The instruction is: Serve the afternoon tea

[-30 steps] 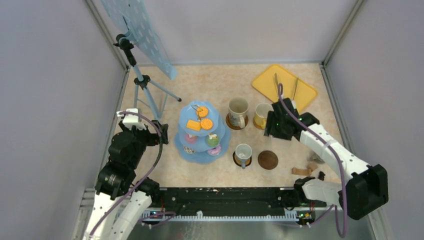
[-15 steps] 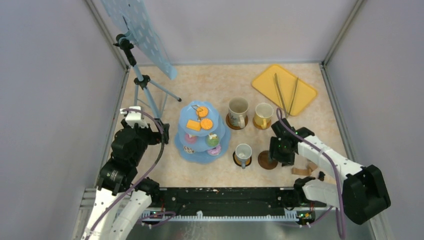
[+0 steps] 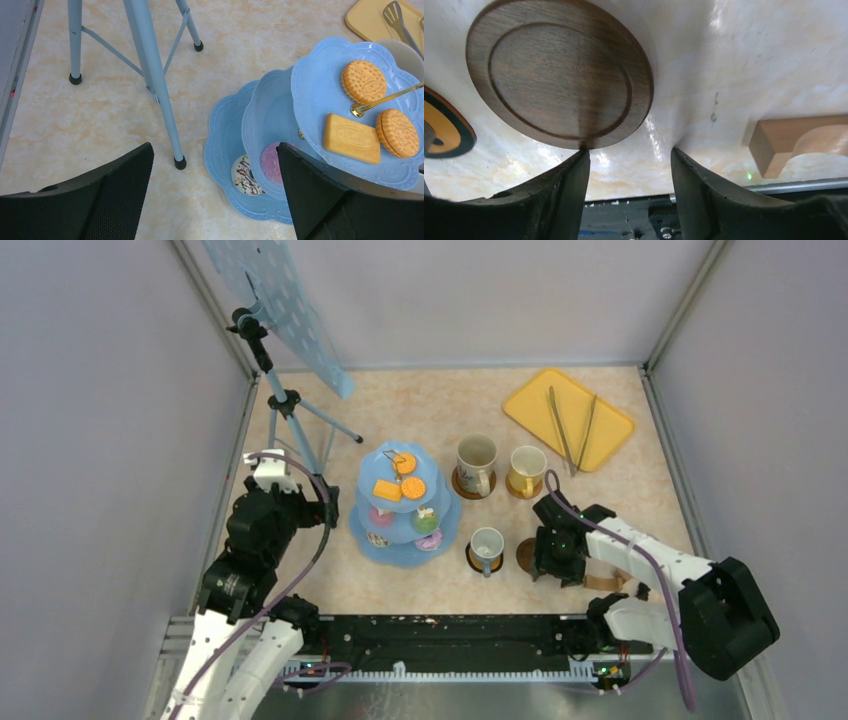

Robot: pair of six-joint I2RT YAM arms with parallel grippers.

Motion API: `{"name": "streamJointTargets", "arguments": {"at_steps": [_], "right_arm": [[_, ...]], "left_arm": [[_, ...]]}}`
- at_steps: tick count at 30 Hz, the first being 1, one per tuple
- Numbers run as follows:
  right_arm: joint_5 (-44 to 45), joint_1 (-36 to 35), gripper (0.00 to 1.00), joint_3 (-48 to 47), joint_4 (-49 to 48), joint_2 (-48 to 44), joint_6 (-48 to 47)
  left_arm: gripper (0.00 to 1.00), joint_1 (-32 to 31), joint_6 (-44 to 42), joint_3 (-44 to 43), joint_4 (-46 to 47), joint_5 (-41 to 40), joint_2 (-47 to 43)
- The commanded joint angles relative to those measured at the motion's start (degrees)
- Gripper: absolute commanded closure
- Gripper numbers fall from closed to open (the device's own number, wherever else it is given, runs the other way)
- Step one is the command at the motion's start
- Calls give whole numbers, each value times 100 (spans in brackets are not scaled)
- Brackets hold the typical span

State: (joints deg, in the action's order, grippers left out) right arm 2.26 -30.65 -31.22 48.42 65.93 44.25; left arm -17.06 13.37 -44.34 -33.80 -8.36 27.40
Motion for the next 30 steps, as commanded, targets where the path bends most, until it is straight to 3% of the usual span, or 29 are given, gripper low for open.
{"name": "streamJointTargets", "arguments": {"at_steps": [1,6,11,14,20,21,22,25,27,30], "right_arm": [[866,-56,40,-138,-691,128,143],[1012,-60,41,-19,-1100,243,270],[1023,-62,41,-384,-344,-477,235],[1580,-58,41,-561,120,-1339,407],[3020,-47,41,-471,-140,-2640,1154],[3436,-35,39,-500,-129,-2629,1391],[3779,21,30,-575,-103,-2544,1495],[4315,648,15,-1090,207,-1821,1745],[4054,1529,2,-1556,579,-1154,1796],[3676,2661,1,-1936,722,-456,1523]], "left_arm": [[1,43,-36,-3,207,71,100],[1,55,-36,-4,211,100,95],[1,54,-35,-3,214,98,114],[1,54,-51,-3,231,129,134],[1,97,-46,-19,212,122,229],[1,105,-43,-21,208,124,277],[1,124,-42,-30,203,124,314],[1,152,-29,-40,182,141,432],[1,199,-28,-40,181,165,490],[1,316,-27,-58,172,177,560]]}}
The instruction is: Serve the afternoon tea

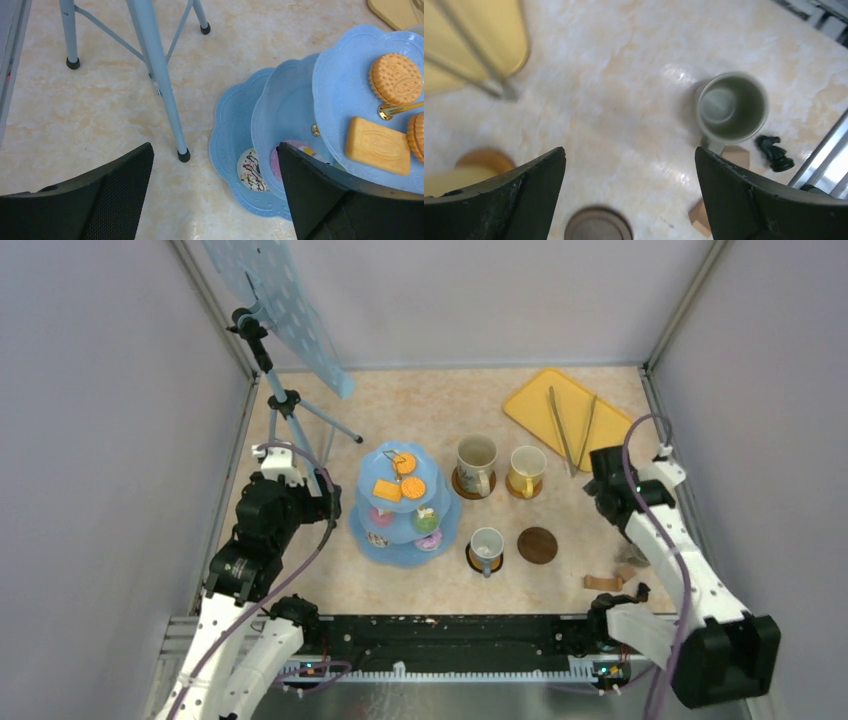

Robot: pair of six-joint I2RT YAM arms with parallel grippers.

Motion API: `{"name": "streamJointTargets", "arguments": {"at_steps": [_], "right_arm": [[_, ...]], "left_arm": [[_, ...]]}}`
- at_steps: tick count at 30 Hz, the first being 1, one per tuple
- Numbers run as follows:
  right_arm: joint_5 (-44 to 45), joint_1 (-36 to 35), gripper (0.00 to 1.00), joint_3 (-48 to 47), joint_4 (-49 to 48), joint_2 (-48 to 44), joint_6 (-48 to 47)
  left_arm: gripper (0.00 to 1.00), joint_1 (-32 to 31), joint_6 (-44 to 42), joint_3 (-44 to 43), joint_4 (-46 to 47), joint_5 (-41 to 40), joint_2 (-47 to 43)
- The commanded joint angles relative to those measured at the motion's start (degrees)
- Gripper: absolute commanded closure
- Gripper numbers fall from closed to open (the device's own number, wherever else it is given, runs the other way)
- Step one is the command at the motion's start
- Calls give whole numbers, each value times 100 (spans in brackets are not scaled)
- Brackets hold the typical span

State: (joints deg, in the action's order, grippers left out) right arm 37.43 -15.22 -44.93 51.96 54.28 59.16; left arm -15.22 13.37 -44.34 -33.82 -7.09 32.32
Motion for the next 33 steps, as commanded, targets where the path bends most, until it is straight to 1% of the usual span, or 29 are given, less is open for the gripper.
{"name": "streamJointTargets", "arguments": {"at_steps": [1,4,9,12,14,17,22,27,29,31,33], "right_arm": [[88,1343,1,-579,263,816,-114],[-494,2000,1,-425,-184,723,-378],[-1135,2720,1,-83,-745,342,-180],[-1162,3283,1,50,-853,460,-92],[-1466,3635,2,176,-1019,599,-126],[-1612,3757,8,252,-1116,792,-12],[-1738,3763,15,457,-1478,921,31],[-1661,3768,22,740,-1890,1208,183],[-1737,3766,27,817,-2037,1379,242],[-1773,3772,38,865,-2148,1499,224],[-1759,3770,51,855,-2138,1569,148]], "left_arm": [[1,171,-15,-72,159,42,71],[1,280,8,-90,133,48,147],[1,439,2,-244,-65,175,418],[1,551,17,-322,-129,221,532],[2,635,30,-336,-146,225,579],[2,669,30,-350,-151,243,617],[2,678,35,-354,-146,261,621],[2,687,35,-335,-133,261,523],[2,703,35,-322,-125,254,473],[2,705,34,-315,-117,252,423],[2,709,27,-301,-108,246,364]]}}
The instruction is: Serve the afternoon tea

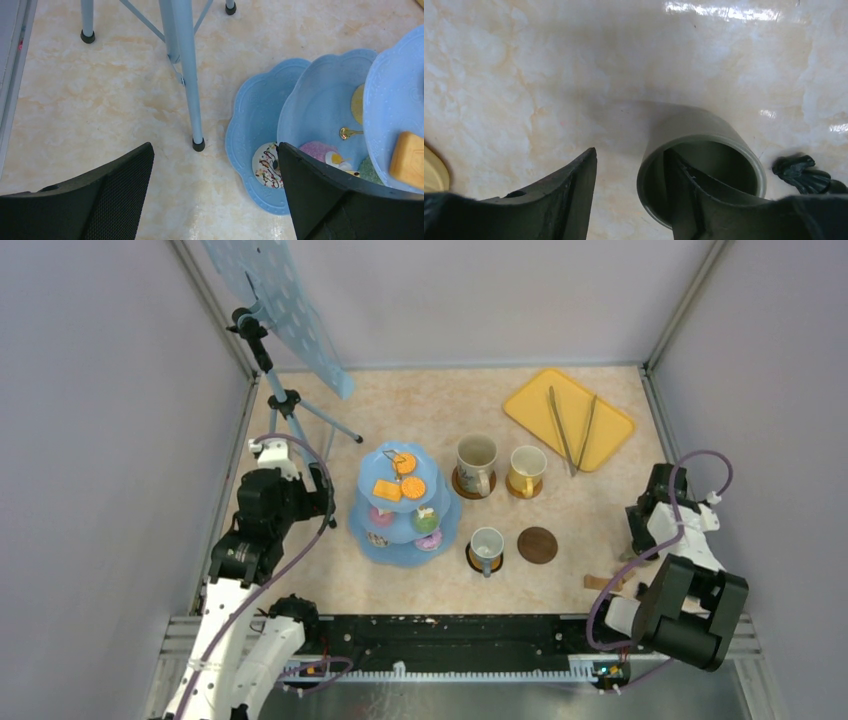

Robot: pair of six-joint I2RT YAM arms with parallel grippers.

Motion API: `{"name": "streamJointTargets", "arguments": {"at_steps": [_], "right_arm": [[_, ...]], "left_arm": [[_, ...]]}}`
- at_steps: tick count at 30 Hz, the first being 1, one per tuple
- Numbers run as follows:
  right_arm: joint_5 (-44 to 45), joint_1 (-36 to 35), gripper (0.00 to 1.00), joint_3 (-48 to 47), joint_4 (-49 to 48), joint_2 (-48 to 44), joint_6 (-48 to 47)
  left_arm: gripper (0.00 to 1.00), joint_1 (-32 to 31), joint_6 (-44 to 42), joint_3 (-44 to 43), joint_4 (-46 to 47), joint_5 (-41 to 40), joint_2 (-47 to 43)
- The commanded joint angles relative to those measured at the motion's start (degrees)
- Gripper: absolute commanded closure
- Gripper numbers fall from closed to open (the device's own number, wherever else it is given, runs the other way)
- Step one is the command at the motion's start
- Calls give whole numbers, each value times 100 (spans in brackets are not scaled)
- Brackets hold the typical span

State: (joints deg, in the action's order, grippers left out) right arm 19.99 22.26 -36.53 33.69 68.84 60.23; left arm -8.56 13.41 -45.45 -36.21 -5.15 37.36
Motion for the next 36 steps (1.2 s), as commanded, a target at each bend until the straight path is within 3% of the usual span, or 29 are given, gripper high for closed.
{"name": "streamJointTargets", "arguments": {"at_steps": [1,4,7,13,15,18,23,27,36], "right_arm": [[-5,24,57,7,-279,111,-30],[-83,18,72,-59,-128,4,-349],[-197,18,100,-172,-80,-345,-914],[-755,-540,100,209,-436,-1165,-1598],[-656,-1228,100,70,-580,-1222,-2111],[-241,-2639,100,-483,14,-934,-2680],[-816,-4075,100,-937,860,-416,-3045],[-534,-5320,100,-1353,1229,154,-3261],[-943,-5881,100,-1060,739,461,-3557]], "left_arm": [[2,39,22,-184,139,55,-172],[1,38,21,-169,155,63,-288],[1,25,-8,-118,234,66,-425],[1,-68,-49,-9,360,8,-695],[1,-120,-57,24,393,-4,-729],[1,-183,-66,44,421,-8,-794],[1,-234,-67,70,429,-77,-916],[1,-266,-67,68,430,-98,-943],[1,-302,-74,72,431,-101,-912]]}}
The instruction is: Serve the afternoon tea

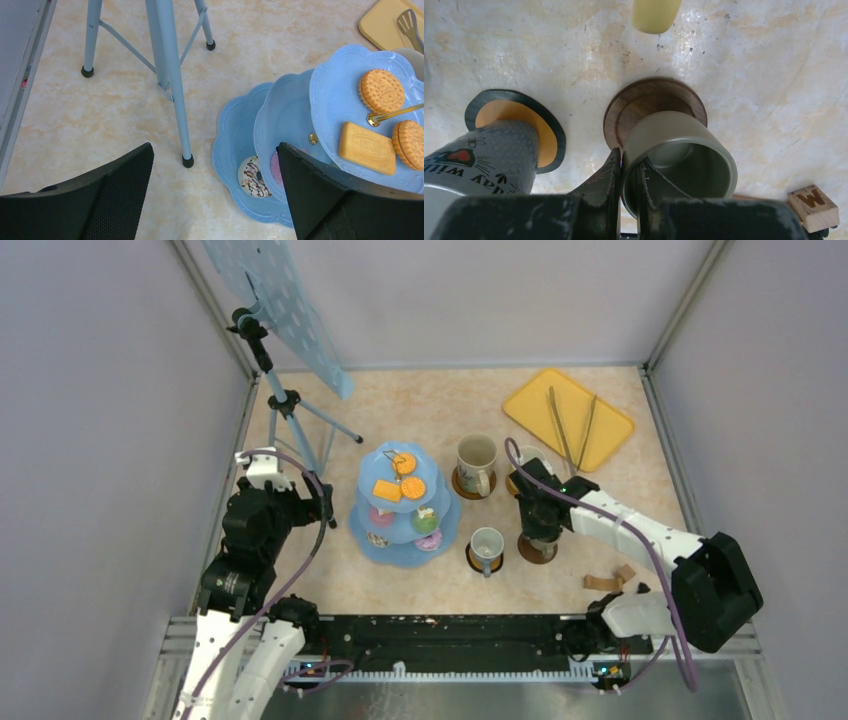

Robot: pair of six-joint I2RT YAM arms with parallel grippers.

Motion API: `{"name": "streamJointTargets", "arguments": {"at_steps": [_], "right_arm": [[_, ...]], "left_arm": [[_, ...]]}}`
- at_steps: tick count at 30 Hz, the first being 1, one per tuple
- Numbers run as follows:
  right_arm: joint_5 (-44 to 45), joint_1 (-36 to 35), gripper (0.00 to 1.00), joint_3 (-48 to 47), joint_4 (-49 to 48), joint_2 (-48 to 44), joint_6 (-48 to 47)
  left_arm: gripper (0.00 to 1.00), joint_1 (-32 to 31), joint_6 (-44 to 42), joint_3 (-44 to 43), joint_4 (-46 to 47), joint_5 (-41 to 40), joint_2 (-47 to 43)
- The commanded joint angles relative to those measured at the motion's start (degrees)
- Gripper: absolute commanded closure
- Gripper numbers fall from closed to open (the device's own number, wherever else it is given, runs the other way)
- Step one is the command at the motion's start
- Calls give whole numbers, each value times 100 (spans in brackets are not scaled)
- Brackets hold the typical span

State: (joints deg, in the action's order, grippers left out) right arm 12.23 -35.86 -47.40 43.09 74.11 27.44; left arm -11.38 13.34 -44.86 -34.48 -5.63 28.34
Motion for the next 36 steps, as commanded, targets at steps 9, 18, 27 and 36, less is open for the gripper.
{"name": "streamJointTargets", "arguments": {"at_steps": [9,18,27,36], "right_arm": [[-270,-79,100,62,-240,300,-317],[-115,-79,100,33,-153,620,-216],[-52,-88,40,-72,206,-54,18],[682,-88,32,-872,852,-1192,-9]], "left_arm": [[1,-14,-69,10,262,-67,11],[1,-14,-60,17,266,-81,6],[1,46,-68,12,271,-48,83],[1,402,-85,-59,240,119,69]]}}
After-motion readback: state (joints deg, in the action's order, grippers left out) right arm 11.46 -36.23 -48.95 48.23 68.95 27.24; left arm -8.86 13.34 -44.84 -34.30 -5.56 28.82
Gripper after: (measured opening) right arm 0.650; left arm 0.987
